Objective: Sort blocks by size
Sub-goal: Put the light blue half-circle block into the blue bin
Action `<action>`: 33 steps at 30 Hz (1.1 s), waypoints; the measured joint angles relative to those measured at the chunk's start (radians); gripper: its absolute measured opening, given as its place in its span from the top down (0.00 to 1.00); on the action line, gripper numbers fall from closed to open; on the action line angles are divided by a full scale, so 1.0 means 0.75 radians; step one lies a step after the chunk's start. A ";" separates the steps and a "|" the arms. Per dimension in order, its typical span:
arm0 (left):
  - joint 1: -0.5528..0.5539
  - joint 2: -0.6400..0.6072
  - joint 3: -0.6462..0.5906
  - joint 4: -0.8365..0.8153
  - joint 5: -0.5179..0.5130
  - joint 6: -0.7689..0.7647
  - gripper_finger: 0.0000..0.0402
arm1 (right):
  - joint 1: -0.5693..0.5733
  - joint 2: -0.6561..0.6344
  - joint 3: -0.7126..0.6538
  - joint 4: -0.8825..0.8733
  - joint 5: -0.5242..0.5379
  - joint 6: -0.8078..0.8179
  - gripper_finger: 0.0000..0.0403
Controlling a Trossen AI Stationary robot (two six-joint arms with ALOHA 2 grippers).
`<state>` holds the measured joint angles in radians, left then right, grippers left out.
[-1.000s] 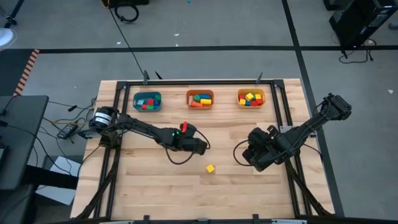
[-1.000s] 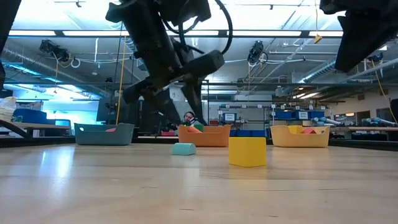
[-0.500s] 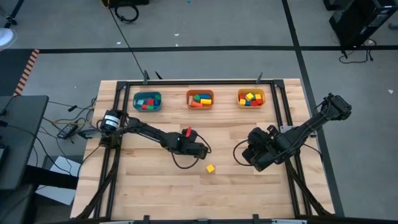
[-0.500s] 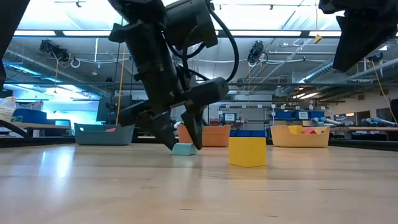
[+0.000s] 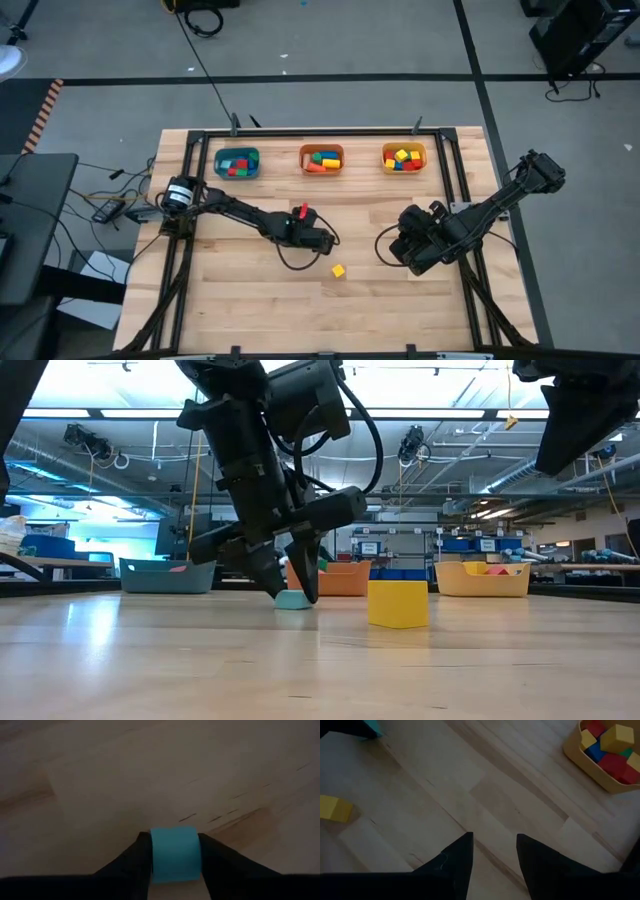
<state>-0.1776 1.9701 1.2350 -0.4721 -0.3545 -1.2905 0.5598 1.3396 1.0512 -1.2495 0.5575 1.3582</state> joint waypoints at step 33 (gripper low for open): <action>0.610 -0.660 -0.001 -0.634 0.172 0.504 0.66 | 0.000 0.000 0.000 0.030 0.035 -0.045 0.59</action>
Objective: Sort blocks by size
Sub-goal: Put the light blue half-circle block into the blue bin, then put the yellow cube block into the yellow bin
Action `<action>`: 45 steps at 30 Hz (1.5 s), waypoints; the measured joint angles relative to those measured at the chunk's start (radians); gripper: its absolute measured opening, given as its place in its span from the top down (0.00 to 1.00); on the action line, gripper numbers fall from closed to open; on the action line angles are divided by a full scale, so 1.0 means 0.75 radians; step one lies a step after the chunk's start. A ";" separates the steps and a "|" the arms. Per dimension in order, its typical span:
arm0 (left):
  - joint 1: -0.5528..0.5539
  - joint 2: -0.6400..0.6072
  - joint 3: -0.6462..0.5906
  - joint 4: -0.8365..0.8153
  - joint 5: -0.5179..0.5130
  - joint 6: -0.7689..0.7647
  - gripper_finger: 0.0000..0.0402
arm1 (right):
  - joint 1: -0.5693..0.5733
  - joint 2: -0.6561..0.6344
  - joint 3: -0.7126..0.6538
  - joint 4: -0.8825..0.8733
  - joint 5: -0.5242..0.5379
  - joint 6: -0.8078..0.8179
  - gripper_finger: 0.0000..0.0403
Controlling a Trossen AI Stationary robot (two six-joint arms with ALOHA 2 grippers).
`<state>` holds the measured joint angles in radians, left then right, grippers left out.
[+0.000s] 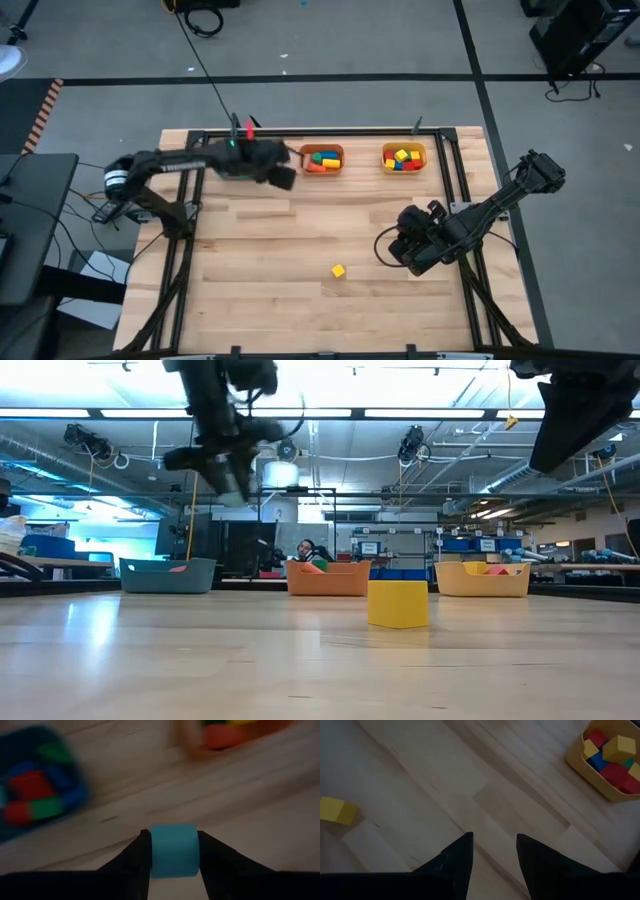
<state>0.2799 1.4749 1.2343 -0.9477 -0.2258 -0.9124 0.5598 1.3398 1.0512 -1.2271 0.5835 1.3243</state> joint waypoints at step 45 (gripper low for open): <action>0.893 0.005 -0.294 0.047 0.090 0.684 0.51 | -0.329 0.000 0.000 0.214 0.000 0.046 0.59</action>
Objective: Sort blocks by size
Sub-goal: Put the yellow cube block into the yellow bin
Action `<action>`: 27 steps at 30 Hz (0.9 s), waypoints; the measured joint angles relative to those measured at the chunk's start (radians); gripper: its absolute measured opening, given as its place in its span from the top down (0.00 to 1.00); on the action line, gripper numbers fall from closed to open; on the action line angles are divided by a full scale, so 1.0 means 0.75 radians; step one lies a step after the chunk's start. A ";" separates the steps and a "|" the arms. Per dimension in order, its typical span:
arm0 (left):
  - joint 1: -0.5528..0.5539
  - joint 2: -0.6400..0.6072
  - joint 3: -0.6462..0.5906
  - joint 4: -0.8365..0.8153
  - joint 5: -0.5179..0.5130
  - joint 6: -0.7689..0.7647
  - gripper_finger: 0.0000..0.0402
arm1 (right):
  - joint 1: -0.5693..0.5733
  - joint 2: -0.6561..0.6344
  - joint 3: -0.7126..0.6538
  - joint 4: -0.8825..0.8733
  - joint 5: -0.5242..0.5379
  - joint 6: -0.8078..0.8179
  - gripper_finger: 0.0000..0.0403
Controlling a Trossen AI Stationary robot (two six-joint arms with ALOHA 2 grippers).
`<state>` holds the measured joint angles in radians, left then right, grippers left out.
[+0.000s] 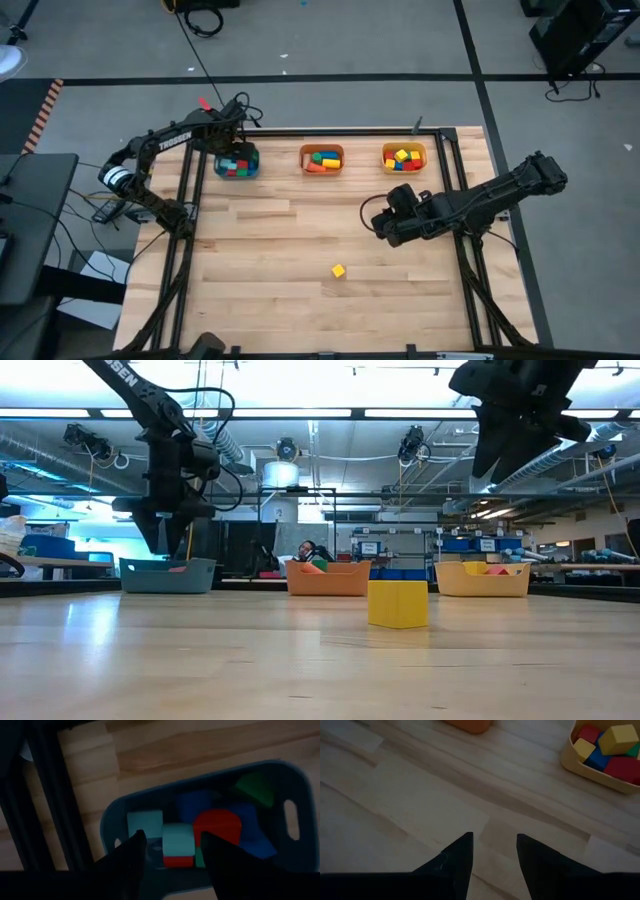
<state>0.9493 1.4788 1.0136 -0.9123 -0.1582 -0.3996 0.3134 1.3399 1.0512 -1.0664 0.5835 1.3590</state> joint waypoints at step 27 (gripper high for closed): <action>-0.217 -0.068 0.051 0.003 -0.013 0.004 0.51 | -0.046 0.000 0.000 0.528 -0.152 -0.991 0.53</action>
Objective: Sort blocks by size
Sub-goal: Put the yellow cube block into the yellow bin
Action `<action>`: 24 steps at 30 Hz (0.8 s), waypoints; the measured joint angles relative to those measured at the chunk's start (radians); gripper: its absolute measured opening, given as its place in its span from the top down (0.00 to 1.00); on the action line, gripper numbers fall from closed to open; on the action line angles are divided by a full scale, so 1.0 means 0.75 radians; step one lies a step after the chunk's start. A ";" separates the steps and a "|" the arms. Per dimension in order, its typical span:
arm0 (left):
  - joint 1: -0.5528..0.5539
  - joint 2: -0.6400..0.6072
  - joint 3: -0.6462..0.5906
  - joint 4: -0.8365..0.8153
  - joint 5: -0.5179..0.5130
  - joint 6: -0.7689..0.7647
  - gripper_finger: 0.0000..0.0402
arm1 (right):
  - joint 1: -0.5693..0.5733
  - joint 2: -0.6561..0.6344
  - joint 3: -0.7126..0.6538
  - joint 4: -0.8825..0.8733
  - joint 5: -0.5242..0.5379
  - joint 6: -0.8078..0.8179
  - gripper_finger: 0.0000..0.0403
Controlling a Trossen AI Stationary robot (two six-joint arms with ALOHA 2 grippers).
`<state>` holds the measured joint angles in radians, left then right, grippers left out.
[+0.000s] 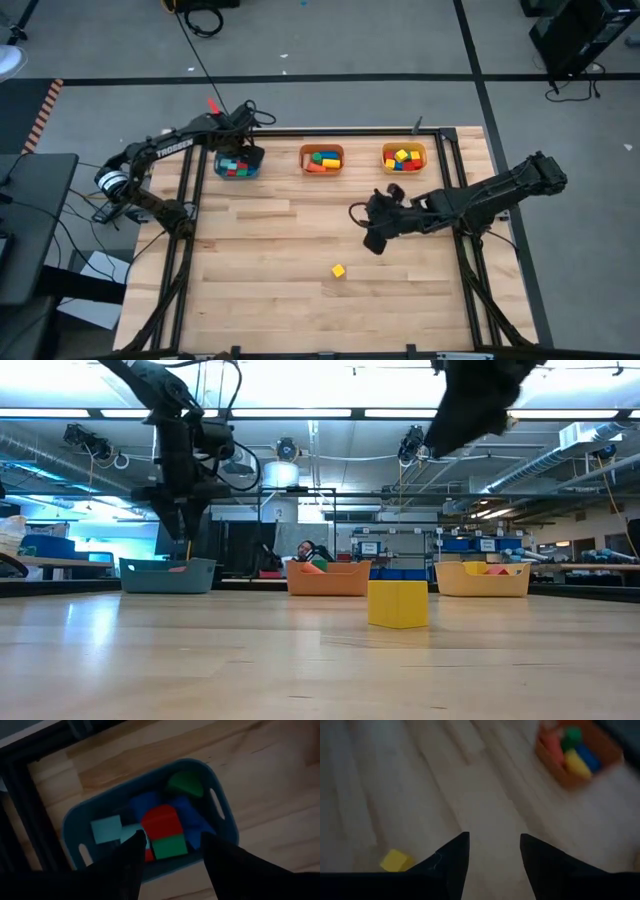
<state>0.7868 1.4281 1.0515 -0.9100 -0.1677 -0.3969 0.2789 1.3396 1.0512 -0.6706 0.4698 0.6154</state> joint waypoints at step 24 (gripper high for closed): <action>-0.110 0.000 0.000 0.038 -0.004 0.181 0.51 | 0.127 0.584 0.135 0.414 -0.343 -0.570 0.22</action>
<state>0.7040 1.4281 1.0515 -0.8812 -0.1708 -0.2614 0.3740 1.7773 1.1520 -0.3598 0.2125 0.1878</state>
